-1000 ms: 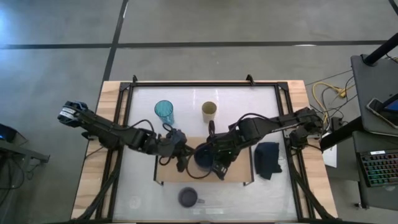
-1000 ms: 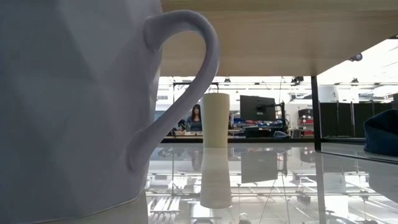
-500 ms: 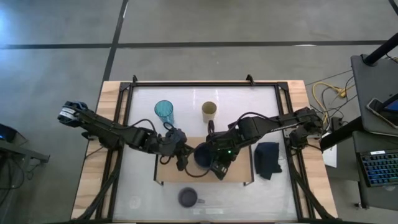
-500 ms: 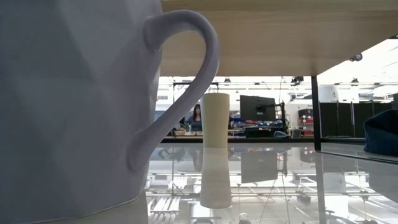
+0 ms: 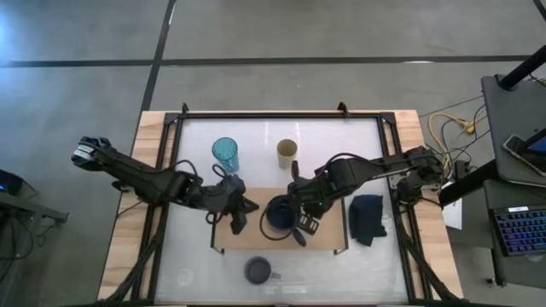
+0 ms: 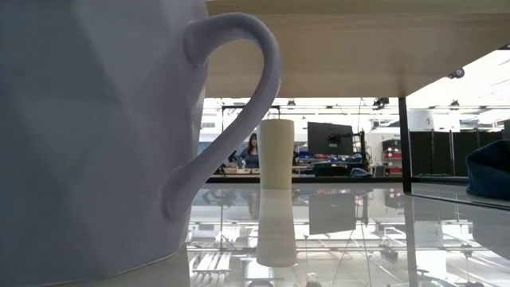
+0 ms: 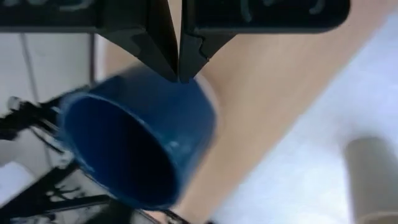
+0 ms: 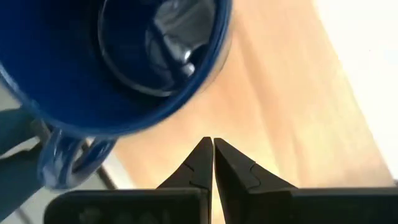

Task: Stack small to large cups/mugs on shelf
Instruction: Put the blue mug on the shelf

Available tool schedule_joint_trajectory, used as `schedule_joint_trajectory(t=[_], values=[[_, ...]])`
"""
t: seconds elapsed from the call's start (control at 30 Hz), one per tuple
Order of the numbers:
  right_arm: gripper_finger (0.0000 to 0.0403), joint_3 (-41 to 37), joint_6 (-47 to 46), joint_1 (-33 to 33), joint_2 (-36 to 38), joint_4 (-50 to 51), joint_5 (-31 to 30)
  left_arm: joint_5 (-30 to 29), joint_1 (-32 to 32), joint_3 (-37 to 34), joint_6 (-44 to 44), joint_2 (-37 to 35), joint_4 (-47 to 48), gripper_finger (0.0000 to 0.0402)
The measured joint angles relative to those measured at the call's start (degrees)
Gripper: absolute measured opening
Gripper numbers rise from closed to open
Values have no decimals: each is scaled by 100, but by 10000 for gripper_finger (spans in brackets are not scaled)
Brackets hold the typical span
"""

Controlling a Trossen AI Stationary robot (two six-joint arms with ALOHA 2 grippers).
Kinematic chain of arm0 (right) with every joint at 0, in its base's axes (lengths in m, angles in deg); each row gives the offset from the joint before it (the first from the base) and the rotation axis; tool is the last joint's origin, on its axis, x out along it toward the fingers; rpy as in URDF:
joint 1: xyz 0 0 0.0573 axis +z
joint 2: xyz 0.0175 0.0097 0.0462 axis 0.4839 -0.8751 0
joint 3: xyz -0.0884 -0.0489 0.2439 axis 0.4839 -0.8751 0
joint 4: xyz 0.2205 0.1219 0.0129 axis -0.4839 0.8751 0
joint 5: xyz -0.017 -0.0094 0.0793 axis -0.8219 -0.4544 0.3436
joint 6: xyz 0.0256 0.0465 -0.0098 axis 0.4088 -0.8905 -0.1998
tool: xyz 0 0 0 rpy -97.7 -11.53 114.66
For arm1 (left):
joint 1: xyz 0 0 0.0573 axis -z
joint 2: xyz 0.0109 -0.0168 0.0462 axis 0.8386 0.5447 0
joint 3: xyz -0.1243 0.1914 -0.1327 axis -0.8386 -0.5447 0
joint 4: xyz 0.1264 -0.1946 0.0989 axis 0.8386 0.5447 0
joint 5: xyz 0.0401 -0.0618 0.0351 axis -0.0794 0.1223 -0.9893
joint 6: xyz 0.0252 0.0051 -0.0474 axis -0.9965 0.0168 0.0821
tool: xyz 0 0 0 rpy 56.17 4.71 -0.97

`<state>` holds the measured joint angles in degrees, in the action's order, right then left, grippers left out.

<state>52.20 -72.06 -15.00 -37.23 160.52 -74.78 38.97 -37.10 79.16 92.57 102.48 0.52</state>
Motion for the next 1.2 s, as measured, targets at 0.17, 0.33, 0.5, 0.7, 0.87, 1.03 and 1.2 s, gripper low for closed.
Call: schedule_joint_trajectory(t=[0.17,0.33,0.5,0.7,0.87,1.03,1.2], values=[[9,0,36,-142,-34,-123,-283,157,144,-5,361,108,-22,0],[9,0,87,-241,-34,-238,-369,290,242,-10,438,280,-302,0],[9,0,144,-261,-34,-274,-315,297,228,-16,409,442,-648,0],[9,0,120,-204,-34,-294,-17,301,214,-45,387,544,-621,0],[9,0,91,-98,-34,-450,215,165,174,-38,237,540,-610,0],[9,0,34,-8,-34,-475,361,141,69,-38,125,538,-636,0],[9,0,-2,81,-34,-524,392,115,-20,-48,67,534,-652,0]])
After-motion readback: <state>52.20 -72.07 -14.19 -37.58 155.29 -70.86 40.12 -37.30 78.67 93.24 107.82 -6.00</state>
